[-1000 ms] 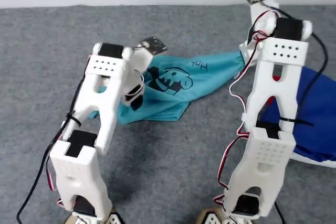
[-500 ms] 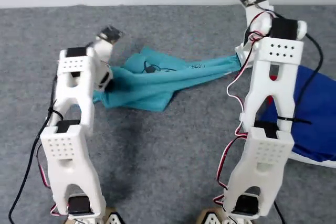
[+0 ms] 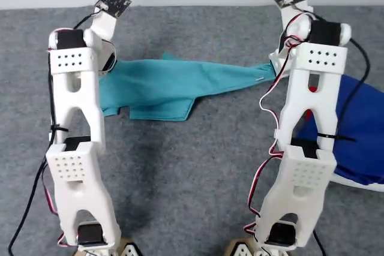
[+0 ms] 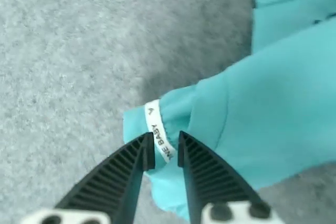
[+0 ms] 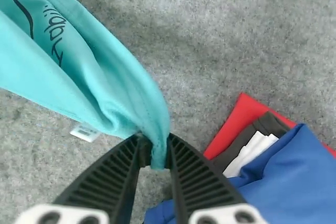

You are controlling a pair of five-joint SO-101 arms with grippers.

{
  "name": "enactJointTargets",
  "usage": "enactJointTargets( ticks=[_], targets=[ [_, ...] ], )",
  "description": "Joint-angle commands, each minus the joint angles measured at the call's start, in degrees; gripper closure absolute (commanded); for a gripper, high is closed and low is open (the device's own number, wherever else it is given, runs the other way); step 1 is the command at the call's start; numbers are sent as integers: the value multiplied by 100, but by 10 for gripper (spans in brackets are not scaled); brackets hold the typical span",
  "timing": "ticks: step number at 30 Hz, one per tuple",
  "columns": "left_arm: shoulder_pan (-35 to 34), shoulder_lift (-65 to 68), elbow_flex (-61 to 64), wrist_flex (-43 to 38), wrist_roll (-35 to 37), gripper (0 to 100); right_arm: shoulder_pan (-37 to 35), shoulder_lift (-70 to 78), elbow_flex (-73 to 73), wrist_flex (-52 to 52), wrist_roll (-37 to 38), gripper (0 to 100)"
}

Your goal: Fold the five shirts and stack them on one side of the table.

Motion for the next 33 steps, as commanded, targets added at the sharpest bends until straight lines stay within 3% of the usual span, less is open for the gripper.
enactJointTargets(
  ticks=[1,3,7,18,27,33],
  targets=[
    [193,-105,-611,677,-53,915,48,-470,-44,224,-62,990],
    [378,-105,-892,1143,-53,915,40,-462,-44,215,-62,990],
    [747,-246,-690,1196,-26,915,13,-444,-44,215,-70,990],
    [2154,-1046,2721,1152,-299,916,48,-418,-26,215,-70,990],
    [1424,-1073,3248,246,-281,913,13,-400,290,215,-70,990],
    [985,-1108,3046,237,-273,912,22,-400,343,215,-70,990]
  ],
)
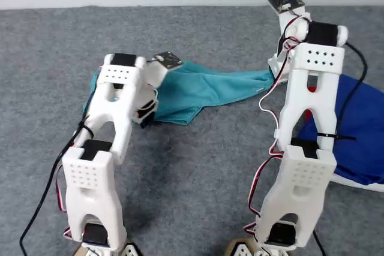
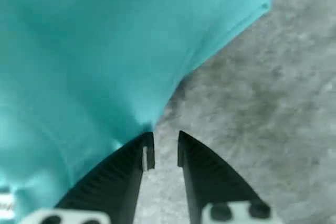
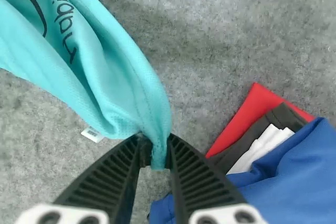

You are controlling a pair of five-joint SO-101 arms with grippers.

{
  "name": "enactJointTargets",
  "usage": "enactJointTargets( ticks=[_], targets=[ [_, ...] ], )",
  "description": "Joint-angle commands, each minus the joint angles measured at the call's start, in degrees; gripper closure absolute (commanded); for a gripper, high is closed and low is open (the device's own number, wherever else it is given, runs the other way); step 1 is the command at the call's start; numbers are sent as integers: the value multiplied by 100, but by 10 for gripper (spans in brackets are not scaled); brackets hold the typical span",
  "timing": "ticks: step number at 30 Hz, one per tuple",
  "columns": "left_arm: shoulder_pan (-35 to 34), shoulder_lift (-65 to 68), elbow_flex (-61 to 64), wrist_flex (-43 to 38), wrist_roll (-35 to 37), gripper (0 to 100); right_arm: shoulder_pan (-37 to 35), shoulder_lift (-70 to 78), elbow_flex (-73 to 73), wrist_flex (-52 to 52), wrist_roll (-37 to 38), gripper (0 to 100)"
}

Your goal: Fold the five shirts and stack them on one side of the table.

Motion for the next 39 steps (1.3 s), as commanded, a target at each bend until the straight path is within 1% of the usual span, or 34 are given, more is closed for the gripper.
enactJointTargets(
  ticks=[1,4,8,10,16,18,22,25,27,29,34,39],
  targets=[
    [-273,-484,-286,-105,-35,912,4,-400,-35,215,-70,990],
    [-422,-422,-356,-299,-26,887,-4,-400,-35,207,-70,990],
    [-686,-413,-127,-1064,325,843,4,-400,-35,207,-70,990],
    [-782,-413,48,-1380,360,828,13,-400,-35,207,-70,990],
    [-774,-404,857,-2163,378,828,22,-400,-35,207,-70,990],
    [-853,-404,1068,-2523,431,859,31,-400,-35,207,-70,990],
    [-985,-422,1130,-2857,457,988,40,-409,-35,207,-70,990],
    [-967,-501,1095,-2611,457,987,40,-462,-44,207,-70,990],
    [-949,-624,971,-2163,422,987,40,-532,-70,215,-70,990],
    [-949,-853,901,-1679,237,988,40,-716,-44,215,-70,990],
    [-967,-2031,866,-642,123,988,-13,-1235,-35,224,-35,990],
    [-941,-3411,866,299,-281,988,-13,-1684,-26,233,-26,990]
  ],
)
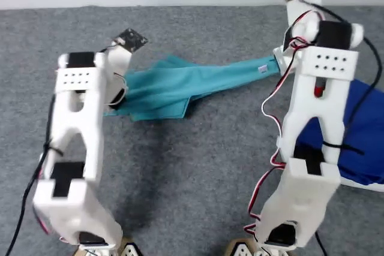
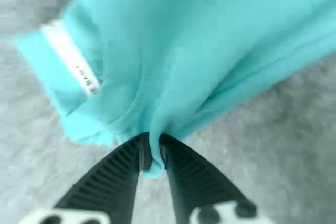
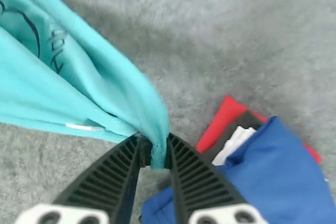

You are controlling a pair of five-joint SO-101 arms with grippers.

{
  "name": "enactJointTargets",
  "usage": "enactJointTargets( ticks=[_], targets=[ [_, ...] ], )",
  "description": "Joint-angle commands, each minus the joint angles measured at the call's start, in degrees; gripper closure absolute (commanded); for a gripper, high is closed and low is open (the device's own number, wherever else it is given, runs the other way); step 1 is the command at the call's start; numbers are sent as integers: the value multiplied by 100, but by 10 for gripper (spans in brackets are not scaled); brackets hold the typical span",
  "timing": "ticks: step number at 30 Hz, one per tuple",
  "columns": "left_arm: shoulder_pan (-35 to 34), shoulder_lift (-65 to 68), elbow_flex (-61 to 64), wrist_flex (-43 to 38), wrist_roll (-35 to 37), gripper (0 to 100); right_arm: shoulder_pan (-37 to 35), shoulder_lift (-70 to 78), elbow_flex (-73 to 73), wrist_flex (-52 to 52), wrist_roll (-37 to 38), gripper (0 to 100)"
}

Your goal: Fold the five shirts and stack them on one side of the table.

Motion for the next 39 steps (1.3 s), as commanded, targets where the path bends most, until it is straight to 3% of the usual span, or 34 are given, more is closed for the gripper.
enactJointTargets(
  ticks=[1,4,9,15,21,23,27,32,39],
  targets=[
    [-53,-1275,-251,668,-255,988,-4,-637,-35,233,-18,990],
    [-53,-1899,-233,1064,-475,988,-48,-769,-35,233,141,990],
    [-53,-2119,40,695,-484,988,-259,-787,475,215,334,990],
    [-79,-624,347,-668,-70,980,-549,-505,1380,-251,299,990],
    [-334,897,-303,-1407,782,810,-532,127,1459,-840,299,990],
    [-501,1037,-796,-1398,1002,797,-514,242,1459,-919,299,990],
    [-580,1020,-1930,-615,1029,795,-505,303,1459,-927,299,990],
    [-387,1073,-3204,1020,633,803,-382,338,1459,-945,299,990],
    [-97,457,-2193,1064,273,931,-224,338,1477,-901,299,990]
  ],
)
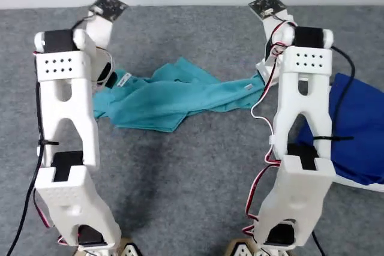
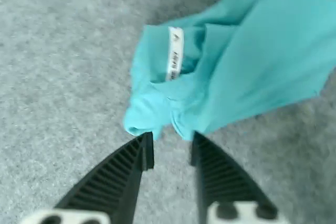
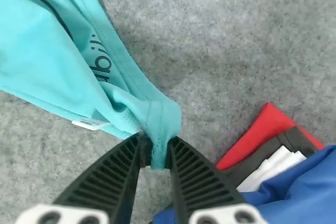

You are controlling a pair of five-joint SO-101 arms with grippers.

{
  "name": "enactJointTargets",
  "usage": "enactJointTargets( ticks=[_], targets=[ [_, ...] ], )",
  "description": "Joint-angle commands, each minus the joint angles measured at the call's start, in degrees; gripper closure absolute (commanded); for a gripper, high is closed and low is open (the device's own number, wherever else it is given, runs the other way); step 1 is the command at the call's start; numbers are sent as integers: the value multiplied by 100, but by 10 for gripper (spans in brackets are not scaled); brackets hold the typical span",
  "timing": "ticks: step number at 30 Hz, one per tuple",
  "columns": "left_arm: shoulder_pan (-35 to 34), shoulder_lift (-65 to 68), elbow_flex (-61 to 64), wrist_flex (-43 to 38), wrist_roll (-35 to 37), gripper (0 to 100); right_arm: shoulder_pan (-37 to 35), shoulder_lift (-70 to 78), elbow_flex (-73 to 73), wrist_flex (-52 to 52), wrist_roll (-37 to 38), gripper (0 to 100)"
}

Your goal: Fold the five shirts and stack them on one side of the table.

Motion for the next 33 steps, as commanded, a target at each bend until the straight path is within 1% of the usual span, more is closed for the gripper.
enactJointTargets(
  ticks=[1,3,6,8,10,12,15,17,21,23,25,29,33],
  targets=[
    [237,-695,655,193,-255,940,92,-40,9,-13,18,990],
    [369,-985,1358,193,-404,948,92,-40,9,-13,9,990],
    [580,-1204,2413,149,-580,949,92,-48,9,-13,-193,990],
    [668,-1204,3011,-97,-607,946,75,-48,18,-13,-264,990],
    [668,-1204,3503,-571,-598,943,48,-48,26,-13,-264,990],
    [686,-1204,3881,-985,-589,912,40,-48,26,-13,-264,990],
    [756,-1204,4251,-1477,-554,821,48,-48,26,-13,-264,990],
    [818,-1204,4330,-1714,-352,793,92,-66,26,-13,-264,990],
    [1134,-1125,4347,-1996,-255,791,92,-66,26,57,-264,990],
    [1275,-905,4321,-2136,-220,792,75,-66,26,75,-264,990],
    [1319,-598,4224,-2321,-26,792,66,-66,26,75,-264,990],
    [1284,88,3653,-2374,44,794,75,-84,26,75,-264,990],
    [1231,571,2949,-2356,264,794,84,-92,26,75,-264,990]
  ],
)
